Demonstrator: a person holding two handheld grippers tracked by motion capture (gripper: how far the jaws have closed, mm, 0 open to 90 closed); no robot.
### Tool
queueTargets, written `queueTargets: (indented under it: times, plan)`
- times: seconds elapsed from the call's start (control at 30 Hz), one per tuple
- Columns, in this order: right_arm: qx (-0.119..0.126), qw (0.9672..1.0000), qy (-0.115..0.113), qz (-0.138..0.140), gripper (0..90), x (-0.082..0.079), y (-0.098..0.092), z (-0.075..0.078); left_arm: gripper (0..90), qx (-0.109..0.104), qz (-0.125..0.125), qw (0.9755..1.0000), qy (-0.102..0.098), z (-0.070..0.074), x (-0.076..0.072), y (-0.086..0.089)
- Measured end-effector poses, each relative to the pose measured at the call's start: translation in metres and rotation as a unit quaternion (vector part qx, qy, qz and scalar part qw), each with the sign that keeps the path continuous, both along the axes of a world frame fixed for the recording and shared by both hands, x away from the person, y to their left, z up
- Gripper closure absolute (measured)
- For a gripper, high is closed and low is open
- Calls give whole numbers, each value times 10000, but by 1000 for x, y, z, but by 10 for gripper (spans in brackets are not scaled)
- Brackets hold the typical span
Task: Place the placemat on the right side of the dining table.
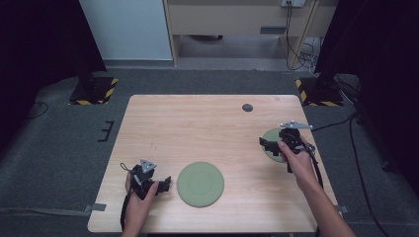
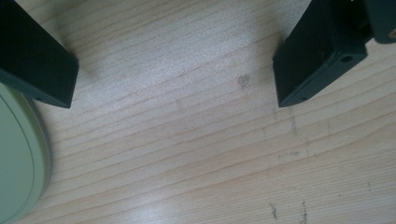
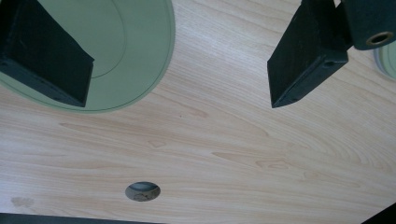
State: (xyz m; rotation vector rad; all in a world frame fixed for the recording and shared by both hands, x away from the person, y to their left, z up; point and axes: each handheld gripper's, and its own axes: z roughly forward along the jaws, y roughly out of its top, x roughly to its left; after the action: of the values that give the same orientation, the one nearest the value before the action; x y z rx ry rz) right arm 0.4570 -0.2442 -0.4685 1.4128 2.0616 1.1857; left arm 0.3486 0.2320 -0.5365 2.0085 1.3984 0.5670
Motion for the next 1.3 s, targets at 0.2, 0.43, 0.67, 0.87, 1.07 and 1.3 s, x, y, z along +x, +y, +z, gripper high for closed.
queueTargets:
  times: [0.2,0.43,0.67,0.87,1.07,1.3]
  plan:
    - [-35,9999,13,125,68,-6,9,-3,0,2,-1,10000,0,0,0,0]
    - [-166,9996,5,248,63,-12,19,-6,0,0,0,10000,0,0,0,0]
    - [-243,9991,33,340,60,-17,27,-12,0,0,0,10000,0,0,0,0]
    - [-308,9987,28,414,59,-20,33,-16,0,1,0,10000,0,0,0,0]
    - [-349,9984,37,445,60,-23,39,-19,0,1,-1,10000,0,0,0,0]
    - [-363,9982,51,473,60,-24,43,-21,0,1,-1,10000,0,0,0,0]
